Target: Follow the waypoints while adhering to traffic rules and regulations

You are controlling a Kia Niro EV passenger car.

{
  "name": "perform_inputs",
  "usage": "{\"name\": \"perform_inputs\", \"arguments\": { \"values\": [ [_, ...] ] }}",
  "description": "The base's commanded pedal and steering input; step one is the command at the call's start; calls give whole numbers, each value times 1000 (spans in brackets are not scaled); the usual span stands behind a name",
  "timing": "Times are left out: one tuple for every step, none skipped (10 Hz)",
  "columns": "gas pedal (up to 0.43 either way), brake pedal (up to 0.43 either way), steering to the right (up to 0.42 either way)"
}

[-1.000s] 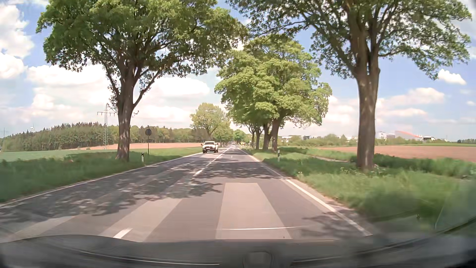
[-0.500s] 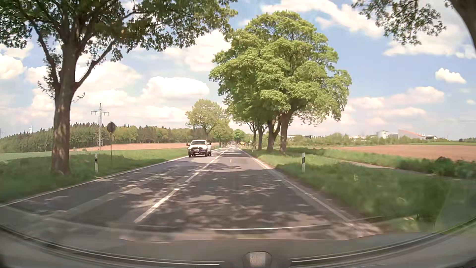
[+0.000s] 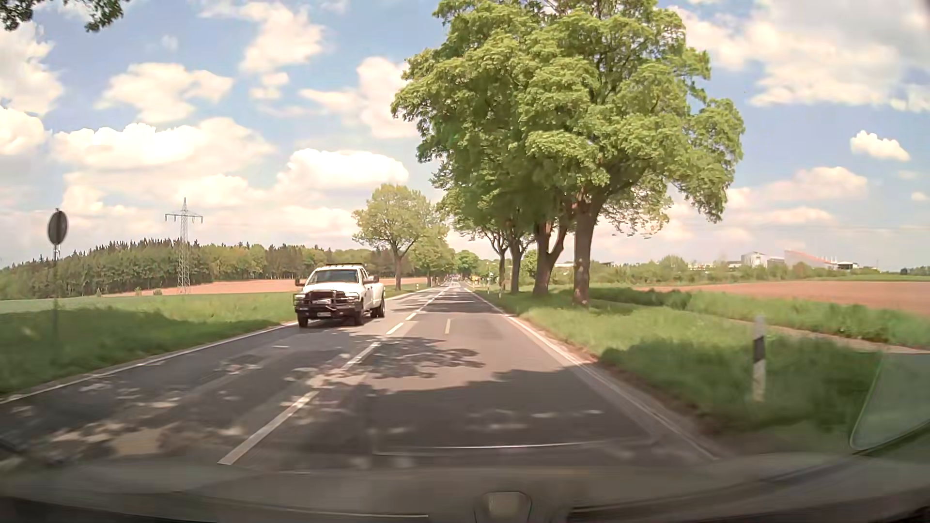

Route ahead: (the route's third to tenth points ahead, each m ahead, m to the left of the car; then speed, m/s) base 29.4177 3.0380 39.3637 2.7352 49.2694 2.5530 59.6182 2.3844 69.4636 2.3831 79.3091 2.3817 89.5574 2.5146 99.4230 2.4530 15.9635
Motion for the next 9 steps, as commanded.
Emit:
{"name": "perform_inputs", "arguments": {
  "values": [
    [110,0,-3],
    [110,0,-3],
    [110,0,-3],
    [110,0,-3],
    [110,0,-3],
    [110,0,-3],
    [110,0,-4],
    [110,0,-4],
    [110,0,-4]
  ]
}}
